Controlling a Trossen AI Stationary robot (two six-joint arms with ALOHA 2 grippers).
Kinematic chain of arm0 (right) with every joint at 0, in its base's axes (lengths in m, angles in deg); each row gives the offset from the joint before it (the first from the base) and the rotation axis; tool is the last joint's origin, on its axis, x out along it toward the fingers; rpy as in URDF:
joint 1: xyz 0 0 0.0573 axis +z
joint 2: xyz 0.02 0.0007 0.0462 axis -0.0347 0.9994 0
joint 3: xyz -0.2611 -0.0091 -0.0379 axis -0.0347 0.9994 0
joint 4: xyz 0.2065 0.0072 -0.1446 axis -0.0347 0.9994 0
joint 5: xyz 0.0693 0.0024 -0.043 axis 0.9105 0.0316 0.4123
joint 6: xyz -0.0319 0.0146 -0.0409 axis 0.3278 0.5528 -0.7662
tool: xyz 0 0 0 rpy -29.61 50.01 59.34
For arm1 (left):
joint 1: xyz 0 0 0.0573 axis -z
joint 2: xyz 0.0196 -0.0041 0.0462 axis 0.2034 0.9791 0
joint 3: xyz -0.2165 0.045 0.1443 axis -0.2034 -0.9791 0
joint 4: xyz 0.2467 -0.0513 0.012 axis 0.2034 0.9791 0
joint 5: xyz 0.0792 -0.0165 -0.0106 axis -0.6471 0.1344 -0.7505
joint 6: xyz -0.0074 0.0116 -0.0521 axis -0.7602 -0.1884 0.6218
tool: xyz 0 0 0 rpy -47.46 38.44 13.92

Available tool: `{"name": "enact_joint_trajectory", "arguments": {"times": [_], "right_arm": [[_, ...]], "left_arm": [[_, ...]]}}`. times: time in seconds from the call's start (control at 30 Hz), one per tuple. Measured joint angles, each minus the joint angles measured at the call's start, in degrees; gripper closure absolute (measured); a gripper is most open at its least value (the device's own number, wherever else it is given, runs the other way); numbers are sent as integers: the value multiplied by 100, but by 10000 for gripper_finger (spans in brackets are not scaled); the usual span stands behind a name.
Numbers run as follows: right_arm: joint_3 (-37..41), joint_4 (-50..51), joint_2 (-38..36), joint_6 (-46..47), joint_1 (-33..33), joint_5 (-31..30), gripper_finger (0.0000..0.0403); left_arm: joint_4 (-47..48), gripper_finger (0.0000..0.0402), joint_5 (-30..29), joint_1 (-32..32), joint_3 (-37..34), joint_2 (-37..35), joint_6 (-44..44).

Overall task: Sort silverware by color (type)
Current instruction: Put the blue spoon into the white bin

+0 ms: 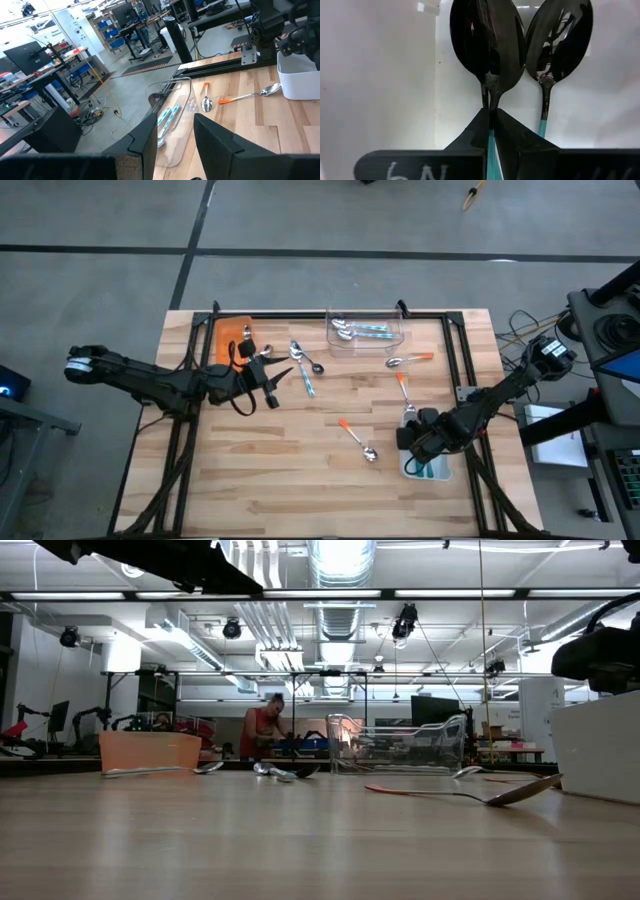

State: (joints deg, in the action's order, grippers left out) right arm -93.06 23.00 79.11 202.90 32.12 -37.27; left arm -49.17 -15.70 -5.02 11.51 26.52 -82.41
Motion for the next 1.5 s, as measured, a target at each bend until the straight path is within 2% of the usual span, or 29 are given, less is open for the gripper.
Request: {"name": "enact_joint_trajectory", "arguments": {"times": [0.87, 1.23, 1.5], "right_arm": [[-7, -128, 199, -18, 0, -14, 393], [-7, -148, 204, 73, 2, 10, 353], [0, -123, -41, 70, 0, 61, 342]], "left_arm": [[7, 293, 0, 0, 0, 1, 0], [7, 293, 0, 0, 0, 1, 1], [6, 293, 0, -1, 0, 1, 1]]}}
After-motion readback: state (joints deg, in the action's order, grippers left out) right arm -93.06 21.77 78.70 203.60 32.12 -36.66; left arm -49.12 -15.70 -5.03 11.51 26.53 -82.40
